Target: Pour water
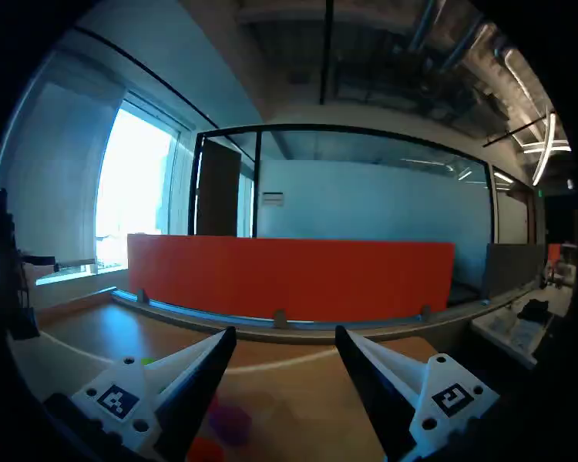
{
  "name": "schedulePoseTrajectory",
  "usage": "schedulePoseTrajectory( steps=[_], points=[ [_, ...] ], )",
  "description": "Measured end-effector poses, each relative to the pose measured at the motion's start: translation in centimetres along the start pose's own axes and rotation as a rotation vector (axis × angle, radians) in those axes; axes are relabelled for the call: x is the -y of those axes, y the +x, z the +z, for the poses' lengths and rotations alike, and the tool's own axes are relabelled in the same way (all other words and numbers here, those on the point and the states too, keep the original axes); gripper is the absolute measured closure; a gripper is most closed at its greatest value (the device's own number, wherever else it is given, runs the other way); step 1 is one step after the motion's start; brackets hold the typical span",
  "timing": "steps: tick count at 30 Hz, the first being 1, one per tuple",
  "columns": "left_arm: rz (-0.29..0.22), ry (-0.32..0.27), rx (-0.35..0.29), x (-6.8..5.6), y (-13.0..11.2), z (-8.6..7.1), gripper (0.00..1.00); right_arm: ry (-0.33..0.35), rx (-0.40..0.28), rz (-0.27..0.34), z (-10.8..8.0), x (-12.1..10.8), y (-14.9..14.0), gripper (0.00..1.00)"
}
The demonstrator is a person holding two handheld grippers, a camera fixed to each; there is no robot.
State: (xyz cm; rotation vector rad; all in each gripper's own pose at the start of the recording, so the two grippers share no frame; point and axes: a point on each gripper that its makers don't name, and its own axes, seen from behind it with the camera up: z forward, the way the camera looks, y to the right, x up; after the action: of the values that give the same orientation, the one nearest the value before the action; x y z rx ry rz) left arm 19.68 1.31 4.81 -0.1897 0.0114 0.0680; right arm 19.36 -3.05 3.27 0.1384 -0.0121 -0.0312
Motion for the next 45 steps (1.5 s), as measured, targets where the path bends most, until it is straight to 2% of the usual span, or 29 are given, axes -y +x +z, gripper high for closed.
schedulePoseTrajectory(
  steps=[6, 15, 21, 27, 30, 36, 41, 45],
  points=[
    [0.012, -0.067, 0.026, -1.1, -0.3, 0.4, 0.1, 0.072, -0.005, -0.006, 0.3, 1.2, 0.5, 0.01],
    [-0.023, -0.177, 0.015, -2.8, 0.6, 0.9, 0.1, 0.258, 0.014, -0.021, 0.4, 4.4, 0.7, 0.01],
    [-0.037, -0.244, 0.009, -3.6, 0.7, 1.0, 0.1, 0.356, 0.021, -0.022, 0.3, 6.5, 1.0, 0.01],
    [-0.005, -0.289, 0.019, -4.0, 0.8, 1.2, 0.1, 0.417, 0.042, -0.036, 0.5, 7.6, 0.5, 0.01],
    [-0.012, -0.321, 0.013, -4.5, 1.1, 1.2, 0.1, 0.437, 0.047, -0.041, 0.7, 8.2, 0.7, 0.01],
    [-0.043, -0.348, 0.001, -4.3, 1.8, 1.5, 0.1, 0.498, 0.038, -0.049, 0.6, 9.3, 1.4, 0.01],
    [-0.021, -0.367, 0.022, -4.2, 1.4, 1.8, 0.1, 0.541, 0.07, -0.084, 0.6, 10.2, 0.7, 0.01],
    [0.005, -0.398, 0.05, -4.5, 0.6, 2.0, 0.1, 0.6, 0.104, -0.121, 0.2, 11.3, 0.0, 0.01]
  ],
)
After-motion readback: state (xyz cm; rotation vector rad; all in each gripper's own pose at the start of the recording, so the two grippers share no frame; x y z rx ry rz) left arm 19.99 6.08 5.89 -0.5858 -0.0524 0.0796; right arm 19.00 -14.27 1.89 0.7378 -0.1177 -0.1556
